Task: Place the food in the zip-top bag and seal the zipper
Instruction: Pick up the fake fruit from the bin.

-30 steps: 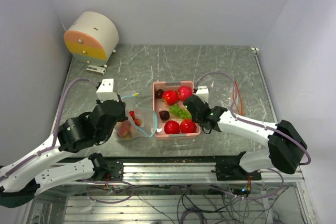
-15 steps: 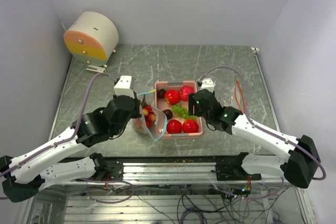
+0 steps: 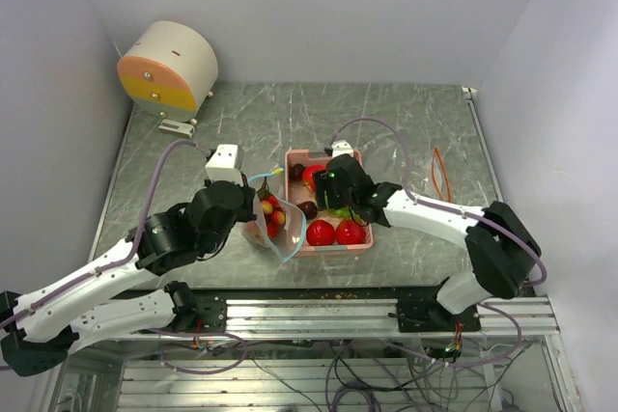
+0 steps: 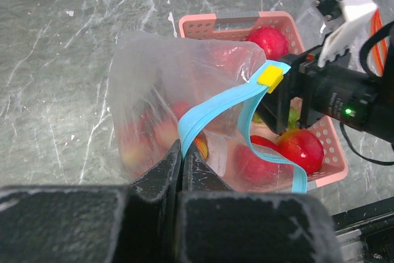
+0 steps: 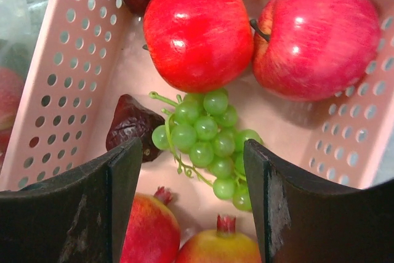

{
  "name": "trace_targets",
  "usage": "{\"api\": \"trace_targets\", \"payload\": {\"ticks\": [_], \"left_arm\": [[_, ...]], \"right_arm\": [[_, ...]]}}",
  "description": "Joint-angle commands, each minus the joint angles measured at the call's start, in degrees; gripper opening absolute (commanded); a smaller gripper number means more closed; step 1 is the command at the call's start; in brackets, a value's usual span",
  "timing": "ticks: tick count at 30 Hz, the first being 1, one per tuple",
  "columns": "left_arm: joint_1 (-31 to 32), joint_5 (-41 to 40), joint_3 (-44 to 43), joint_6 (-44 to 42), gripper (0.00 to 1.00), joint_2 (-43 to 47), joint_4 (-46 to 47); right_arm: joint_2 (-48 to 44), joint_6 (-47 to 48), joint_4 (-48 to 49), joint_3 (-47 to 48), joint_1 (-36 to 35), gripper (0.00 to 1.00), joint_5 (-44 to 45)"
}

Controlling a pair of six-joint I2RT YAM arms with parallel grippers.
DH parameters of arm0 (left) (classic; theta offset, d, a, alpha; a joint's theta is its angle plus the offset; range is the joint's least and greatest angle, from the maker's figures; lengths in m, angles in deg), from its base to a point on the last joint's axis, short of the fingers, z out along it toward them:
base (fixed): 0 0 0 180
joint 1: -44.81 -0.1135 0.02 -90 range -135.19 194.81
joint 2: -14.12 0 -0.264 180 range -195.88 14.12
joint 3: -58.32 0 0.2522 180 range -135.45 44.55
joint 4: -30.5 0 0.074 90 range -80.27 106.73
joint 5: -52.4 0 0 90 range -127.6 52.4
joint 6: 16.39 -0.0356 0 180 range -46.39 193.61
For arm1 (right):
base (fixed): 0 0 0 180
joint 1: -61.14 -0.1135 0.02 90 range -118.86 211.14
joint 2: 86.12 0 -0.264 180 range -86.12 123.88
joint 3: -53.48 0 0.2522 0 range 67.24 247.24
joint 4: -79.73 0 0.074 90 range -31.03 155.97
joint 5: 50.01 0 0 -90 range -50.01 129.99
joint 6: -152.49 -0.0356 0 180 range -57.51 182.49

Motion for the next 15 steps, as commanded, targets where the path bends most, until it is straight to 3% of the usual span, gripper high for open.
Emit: {"api": "trace_targets", "payload": {"ticks": [1,15], "left_arm": [[-0.3,-0.9,0.2,0.2,0.07,1.6,-0.4],[-0.3,-0.7,-0.5,-0.3,0.07,0.8,-0.7]], "right_arm": [[4.0,0.7,3.5,1.4,0.8,0.66,-2.0],[11.3,-0.2,5.2,-1.9,1.1,0.65,-0.4]]}}
